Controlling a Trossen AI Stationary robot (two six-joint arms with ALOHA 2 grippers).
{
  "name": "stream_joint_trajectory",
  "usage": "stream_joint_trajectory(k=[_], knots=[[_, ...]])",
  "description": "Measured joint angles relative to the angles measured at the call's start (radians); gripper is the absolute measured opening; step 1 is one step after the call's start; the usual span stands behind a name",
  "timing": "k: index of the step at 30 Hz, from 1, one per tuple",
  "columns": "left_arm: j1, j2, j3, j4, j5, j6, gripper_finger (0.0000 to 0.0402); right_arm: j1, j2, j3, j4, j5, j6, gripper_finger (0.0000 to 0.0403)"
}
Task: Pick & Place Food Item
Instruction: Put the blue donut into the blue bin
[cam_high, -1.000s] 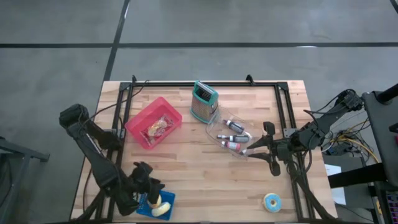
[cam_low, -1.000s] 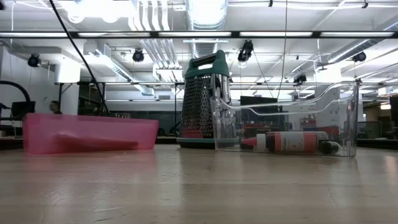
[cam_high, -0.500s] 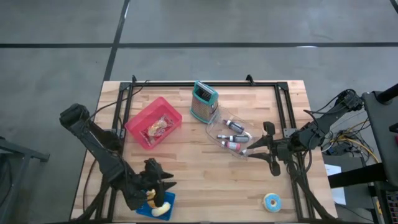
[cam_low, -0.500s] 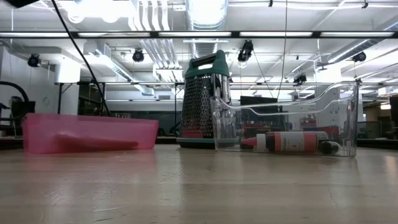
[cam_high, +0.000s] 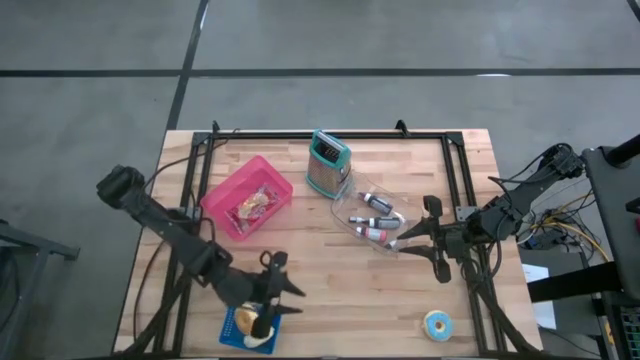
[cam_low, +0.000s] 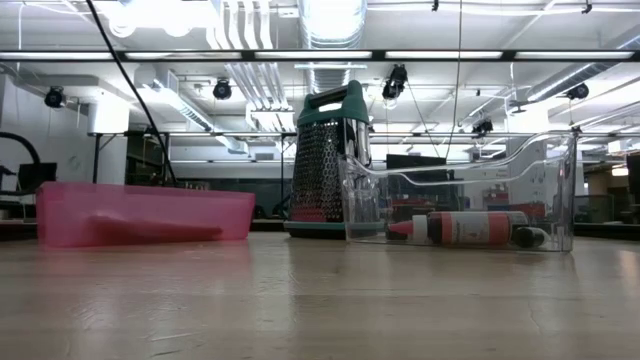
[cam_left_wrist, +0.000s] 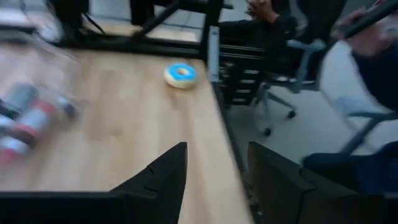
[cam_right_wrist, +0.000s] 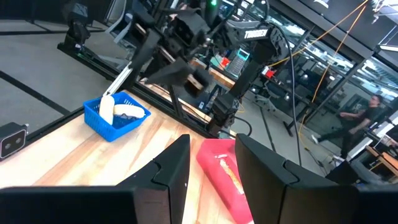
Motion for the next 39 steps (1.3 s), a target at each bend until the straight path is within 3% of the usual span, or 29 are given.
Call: stream_joint_trajectory(k=[7,11,14,16,26,32,39], knots=[[0.124,-0.007,-0.001,0.004,0.028,0.217,0.0171,0.0,0.0,0.0,0.0,0.0,0.006,0.0123],[0.244,-0.031,0.004,0.015,0.3,0.312,0.0171,0.0,0.0,0.0,0.018,-0.006,0.068,0.0123],[0.332,-0.032,0.005,0.063,0.535,0.394,0.0171,0.0,0.001,0.0,0.04,-0.01,0.277,0.0123],[0.378,-0.032,0.001,0.072,0.614,0.443,0.0171,0.0,0.001,0.0,0.038,-0.011,0.452,0.0123],[0.469,-0.03,-0.021,0.053,0.497,0.4,0.0171,0.017,0.005,0.0,-0.013,-0.009,0.939,0.0123],[0.468,-0.03,-0.021,0.054,0.495,0.423,0.0171,0.038,0.033,0.0,-0.013,-0.005,1.014,0.0123],[0.469,-0.03,-0.021,0.061,0.495,0.552,0.0171,0.036,0.08,0.0,-0.065,-0.163,1.27,0.0123]])
